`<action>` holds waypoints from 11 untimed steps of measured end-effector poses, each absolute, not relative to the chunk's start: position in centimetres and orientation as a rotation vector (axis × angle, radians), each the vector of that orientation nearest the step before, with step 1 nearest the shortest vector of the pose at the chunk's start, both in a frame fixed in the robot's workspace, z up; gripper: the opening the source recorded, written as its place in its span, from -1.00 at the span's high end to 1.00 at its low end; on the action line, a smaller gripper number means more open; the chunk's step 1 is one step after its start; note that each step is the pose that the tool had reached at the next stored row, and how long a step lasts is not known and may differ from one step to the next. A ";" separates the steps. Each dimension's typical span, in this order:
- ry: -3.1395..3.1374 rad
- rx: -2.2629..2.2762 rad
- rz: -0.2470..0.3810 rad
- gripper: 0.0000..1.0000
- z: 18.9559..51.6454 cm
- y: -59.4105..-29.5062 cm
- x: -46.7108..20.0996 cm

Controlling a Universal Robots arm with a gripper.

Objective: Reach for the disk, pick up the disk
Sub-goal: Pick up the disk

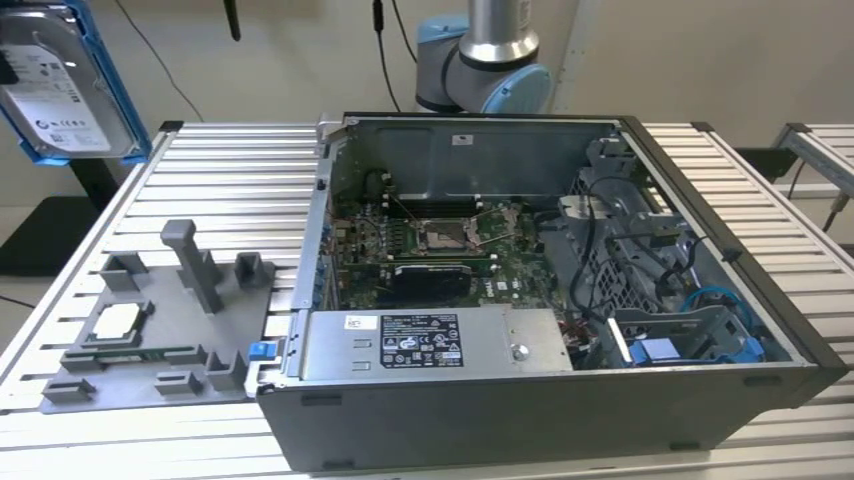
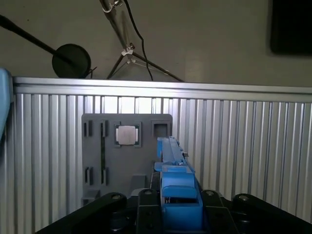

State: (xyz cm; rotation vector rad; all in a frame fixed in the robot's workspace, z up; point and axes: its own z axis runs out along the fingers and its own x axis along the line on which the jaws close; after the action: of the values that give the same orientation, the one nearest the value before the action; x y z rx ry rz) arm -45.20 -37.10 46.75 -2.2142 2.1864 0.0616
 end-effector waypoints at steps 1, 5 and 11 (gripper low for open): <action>2.186 -2.214 0.062 1.00 47.0 -37.1 -45.2; 2.187 -2.214 0.062 1.00 47.9 -37.1 -45.2; 2.187 -2.214 0.062 1.00 49.5 -37.1 -45.2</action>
State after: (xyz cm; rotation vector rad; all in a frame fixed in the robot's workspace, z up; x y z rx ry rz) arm -45.19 -37.10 49.46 -2.2142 2.1865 0.0617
